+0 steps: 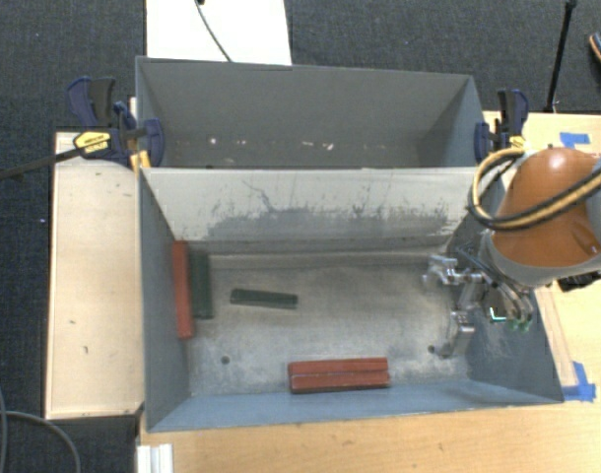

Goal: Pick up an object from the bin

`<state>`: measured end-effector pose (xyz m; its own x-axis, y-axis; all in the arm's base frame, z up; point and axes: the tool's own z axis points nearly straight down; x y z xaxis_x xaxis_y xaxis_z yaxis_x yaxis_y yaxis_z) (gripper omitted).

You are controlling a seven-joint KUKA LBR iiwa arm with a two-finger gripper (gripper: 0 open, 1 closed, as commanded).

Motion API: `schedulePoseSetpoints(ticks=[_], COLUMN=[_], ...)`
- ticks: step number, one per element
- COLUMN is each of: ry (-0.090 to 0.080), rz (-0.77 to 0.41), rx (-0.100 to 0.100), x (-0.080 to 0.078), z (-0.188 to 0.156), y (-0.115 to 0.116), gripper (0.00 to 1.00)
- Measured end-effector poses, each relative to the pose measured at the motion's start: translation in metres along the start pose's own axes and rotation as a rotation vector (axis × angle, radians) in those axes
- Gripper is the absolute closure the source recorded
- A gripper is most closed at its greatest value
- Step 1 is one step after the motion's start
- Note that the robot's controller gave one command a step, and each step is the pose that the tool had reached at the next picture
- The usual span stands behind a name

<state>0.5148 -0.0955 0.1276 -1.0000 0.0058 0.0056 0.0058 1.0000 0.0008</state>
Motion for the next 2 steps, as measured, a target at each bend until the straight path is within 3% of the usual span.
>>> schedulePoseSetpoints(ticks=[1,2], ry=[-0.001,-0.007], rz=[-0.055,-0.052], rx=[-0.003,0.001], x=[0.0250,0.0230], z=[0.0583,0.0553], y=[0.0806,0.0752], gripper=[0.00,1.00])
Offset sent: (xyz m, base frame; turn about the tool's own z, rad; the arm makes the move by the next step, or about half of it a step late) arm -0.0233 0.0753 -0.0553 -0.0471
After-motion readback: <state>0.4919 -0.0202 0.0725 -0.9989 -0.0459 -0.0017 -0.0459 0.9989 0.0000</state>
